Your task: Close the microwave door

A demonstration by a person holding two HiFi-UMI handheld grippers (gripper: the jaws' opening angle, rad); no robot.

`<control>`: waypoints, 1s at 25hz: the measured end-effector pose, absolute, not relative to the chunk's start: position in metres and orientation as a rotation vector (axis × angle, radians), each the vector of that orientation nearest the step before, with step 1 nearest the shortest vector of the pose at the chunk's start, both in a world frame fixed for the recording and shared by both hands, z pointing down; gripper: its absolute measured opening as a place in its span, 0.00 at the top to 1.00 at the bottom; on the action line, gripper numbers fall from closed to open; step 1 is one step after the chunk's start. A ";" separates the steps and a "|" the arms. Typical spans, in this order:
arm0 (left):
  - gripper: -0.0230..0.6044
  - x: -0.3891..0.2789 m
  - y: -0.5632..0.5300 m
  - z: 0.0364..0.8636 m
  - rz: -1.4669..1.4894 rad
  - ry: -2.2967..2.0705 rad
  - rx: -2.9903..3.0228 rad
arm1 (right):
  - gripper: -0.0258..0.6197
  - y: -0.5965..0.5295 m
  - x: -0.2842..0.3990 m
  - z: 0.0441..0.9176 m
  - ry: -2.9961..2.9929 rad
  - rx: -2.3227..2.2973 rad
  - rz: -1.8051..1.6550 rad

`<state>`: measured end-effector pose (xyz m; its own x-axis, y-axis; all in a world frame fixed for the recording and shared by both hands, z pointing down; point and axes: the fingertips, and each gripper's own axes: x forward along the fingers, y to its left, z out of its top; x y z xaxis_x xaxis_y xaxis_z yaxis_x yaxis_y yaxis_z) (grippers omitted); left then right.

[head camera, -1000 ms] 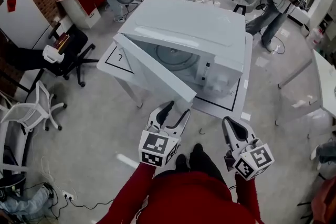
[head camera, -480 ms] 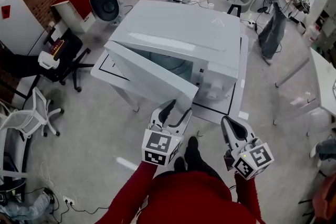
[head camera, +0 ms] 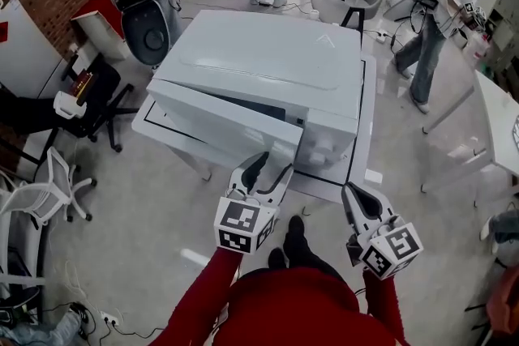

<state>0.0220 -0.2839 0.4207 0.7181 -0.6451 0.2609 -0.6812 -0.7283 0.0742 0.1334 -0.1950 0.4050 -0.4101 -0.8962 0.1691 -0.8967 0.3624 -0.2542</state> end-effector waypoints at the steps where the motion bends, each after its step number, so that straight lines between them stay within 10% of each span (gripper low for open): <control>1: 0.60 0.024 -0.286 0.420 0.324 -1.072 2.759 | 0.94 -0.196 0.135 0.406 -2.590 1.707 0.488; 25: 0.82 0.020 -0.312 0.412 0.220 -1.192 2.665 | 0.94 -0.218 0.143 0.406 -2.605 1.672 0.502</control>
